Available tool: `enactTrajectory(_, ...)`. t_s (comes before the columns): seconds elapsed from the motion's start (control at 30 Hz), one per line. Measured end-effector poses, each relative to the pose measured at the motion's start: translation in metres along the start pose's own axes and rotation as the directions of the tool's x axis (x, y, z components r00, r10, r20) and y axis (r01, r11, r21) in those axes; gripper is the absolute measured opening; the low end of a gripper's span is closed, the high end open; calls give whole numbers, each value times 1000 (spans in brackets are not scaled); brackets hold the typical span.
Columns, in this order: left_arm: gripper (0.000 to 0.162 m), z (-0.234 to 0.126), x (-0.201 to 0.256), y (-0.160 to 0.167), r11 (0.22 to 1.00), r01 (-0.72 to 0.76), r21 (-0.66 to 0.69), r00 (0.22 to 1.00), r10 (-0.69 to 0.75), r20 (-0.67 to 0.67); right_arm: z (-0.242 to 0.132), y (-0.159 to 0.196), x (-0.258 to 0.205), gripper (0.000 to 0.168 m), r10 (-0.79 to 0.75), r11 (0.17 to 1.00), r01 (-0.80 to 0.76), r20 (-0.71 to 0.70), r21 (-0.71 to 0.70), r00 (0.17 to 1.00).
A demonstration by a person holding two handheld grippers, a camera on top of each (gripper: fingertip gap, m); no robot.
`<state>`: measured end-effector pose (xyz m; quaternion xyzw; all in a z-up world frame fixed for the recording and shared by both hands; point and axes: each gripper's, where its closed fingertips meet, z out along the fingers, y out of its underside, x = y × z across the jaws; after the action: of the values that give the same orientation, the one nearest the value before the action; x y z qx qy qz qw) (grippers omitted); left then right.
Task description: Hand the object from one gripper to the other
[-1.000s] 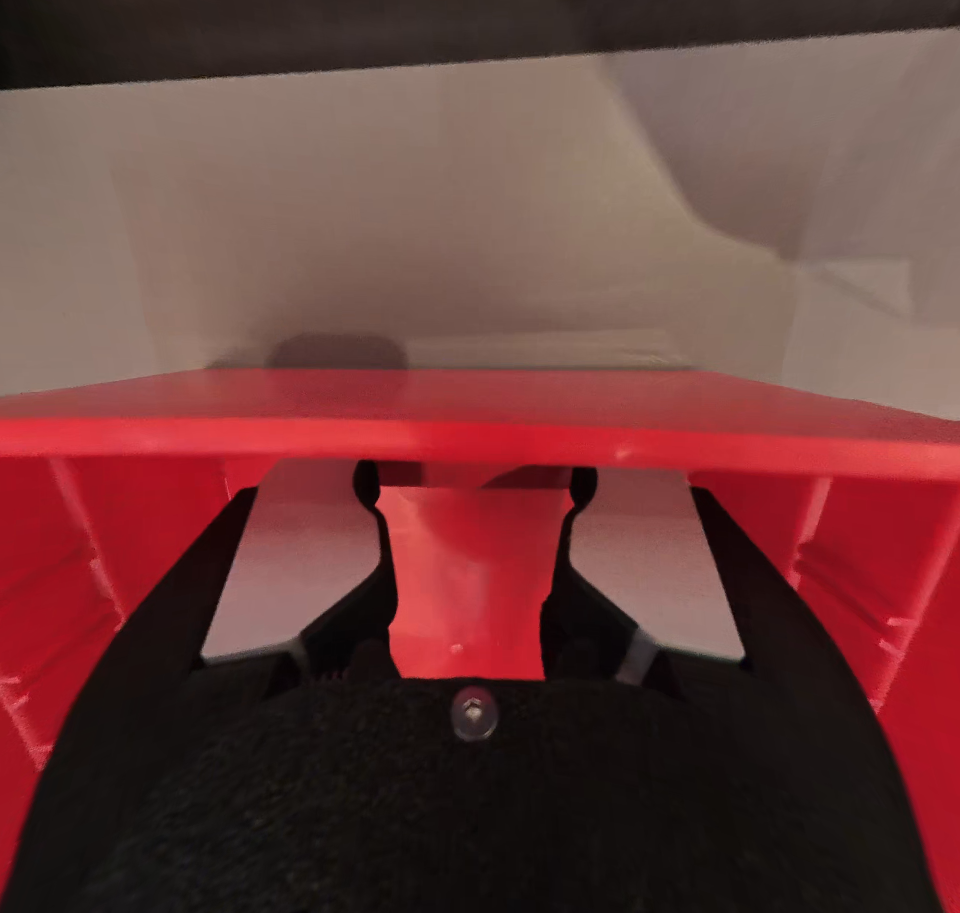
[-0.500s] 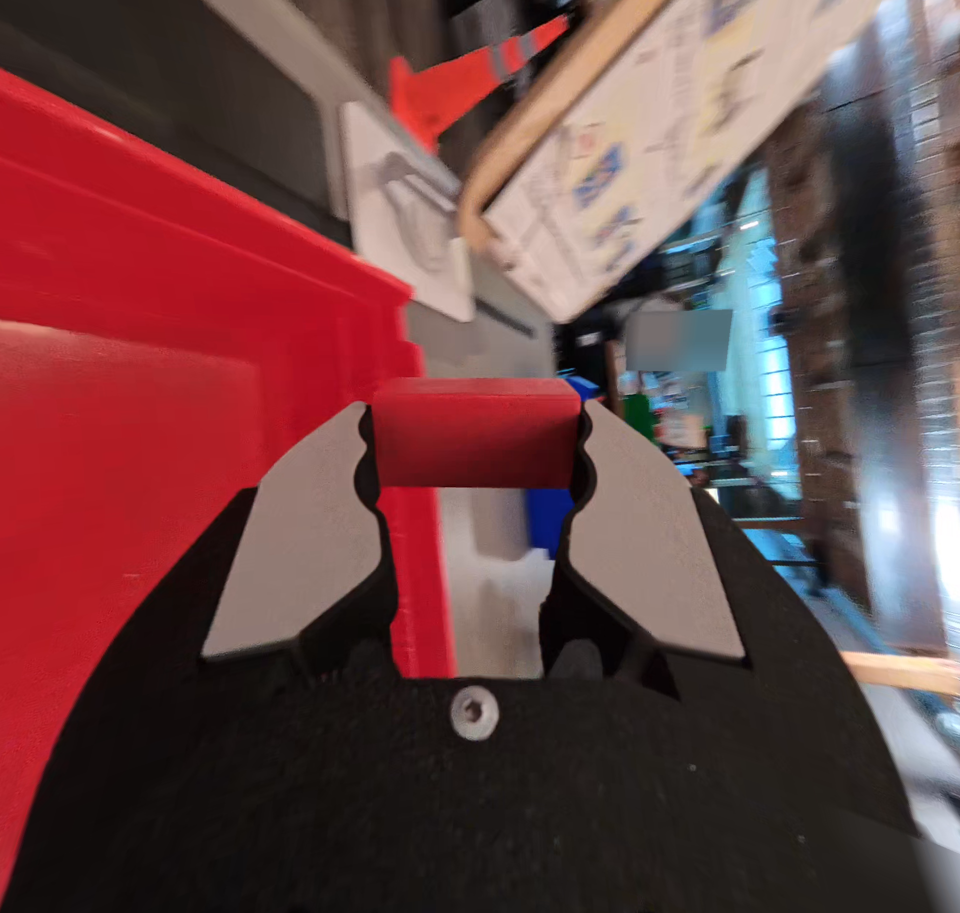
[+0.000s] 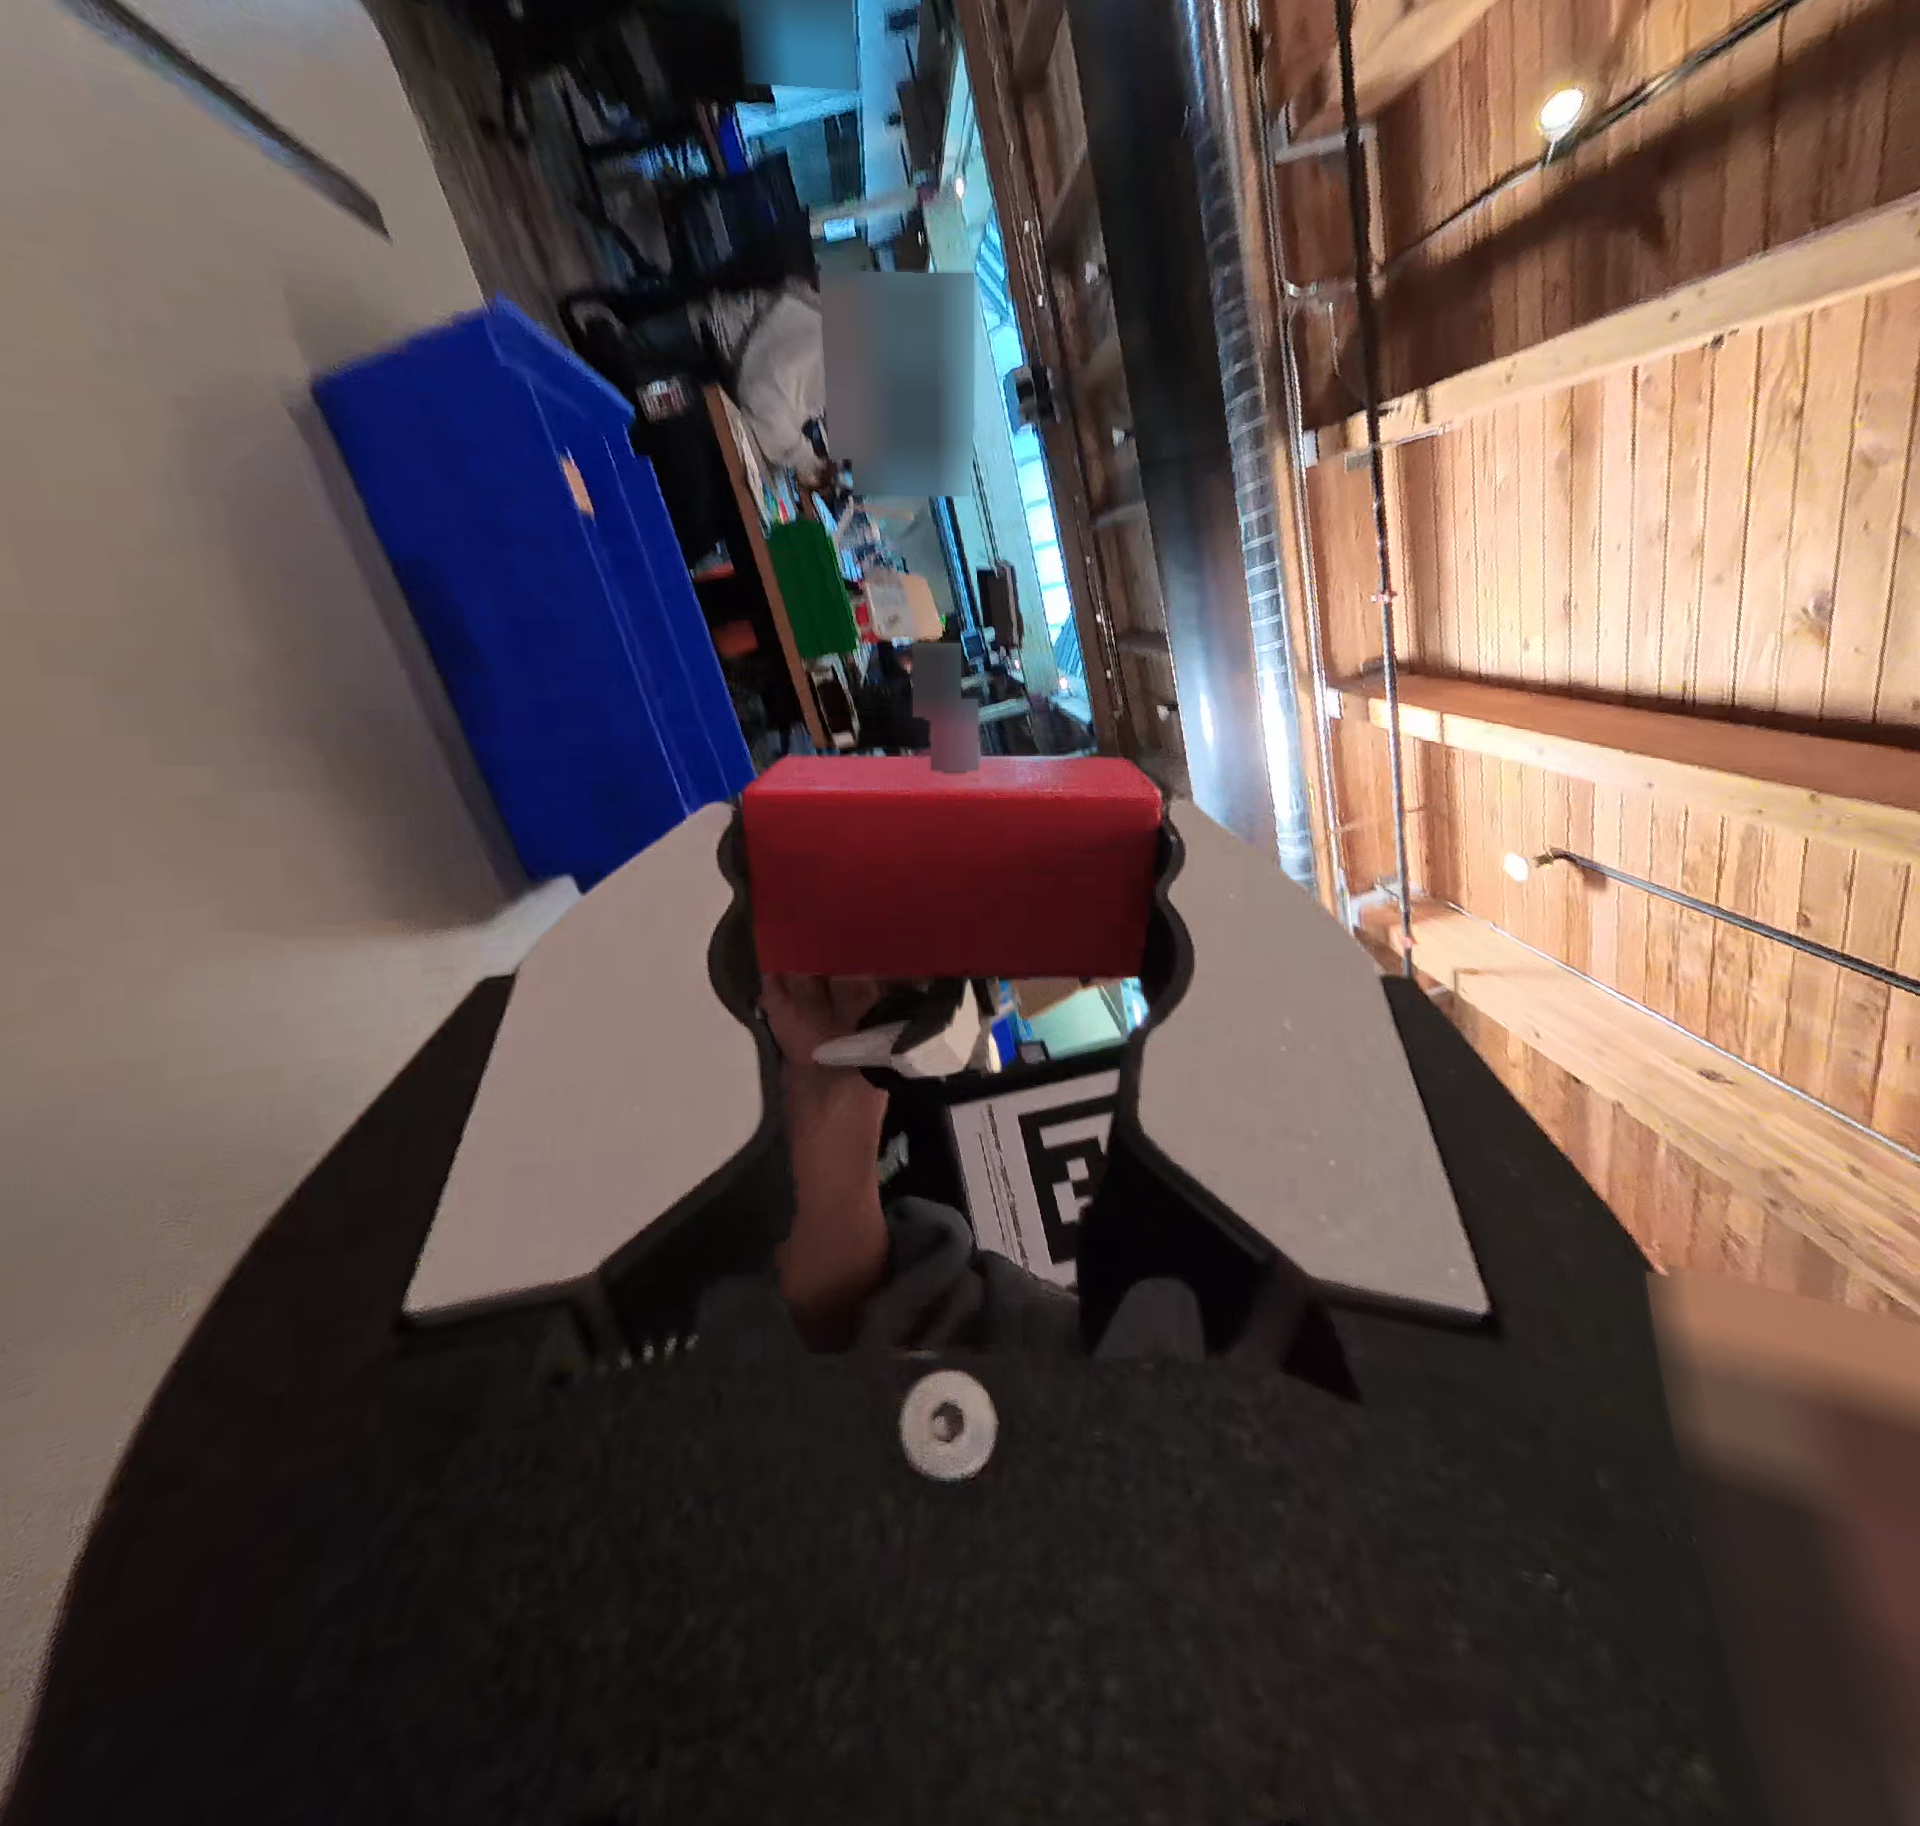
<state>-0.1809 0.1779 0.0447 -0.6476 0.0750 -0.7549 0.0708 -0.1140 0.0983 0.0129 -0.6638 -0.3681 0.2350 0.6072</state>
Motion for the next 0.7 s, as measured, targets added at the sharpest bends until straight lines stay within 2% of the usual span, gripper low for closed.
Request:
enactTrajectory(0.13, 71, 43, -10, 41, 994, 53, -93, 998, -56, -35, 16, 3, 6, 62, 5, 1000, -5, -17, 22, 1000)
enactTrajectory(0.23, 71, 61, -17, 61, 987, 62, -147, 997, -67, -30, 14, 5, 2, 61, 39, 999, -39, -4, 36, 999)
enactTrajectory(0.37, 71, 80, -26, 85, 971, 93, -221, 994, -103, -33, 9, 13, 6, 55, -18, 1000, 19, -45, 9, 999)
enactTrajectory(0.47, 71, 87, -29, 96, 963, 99, -251, 993, -113, -44, 5, 17, 7, 48, -52, 999, 52, -54, -10, 997)
enactTrajectory(0.5, 71, 88, -28, 97, 962, 105, -253, 991, -122, -52, 3, 18, 1, 35, -67, 998, 67, -15, -10, 998)
enactTrajectory(0.6, 71, 90, -24, 104, 954, 99, -282, 989, -127, -81, -3, 16, -3, 34, -87, 996, 87, -13, -8, 996)
enactTrajectory(0.7, 71, 81, -14, 113, 953, 0, -302, 993, -35, -112, -7, 9, -10, 34, -116, 993, 116, 16, 18, 993)
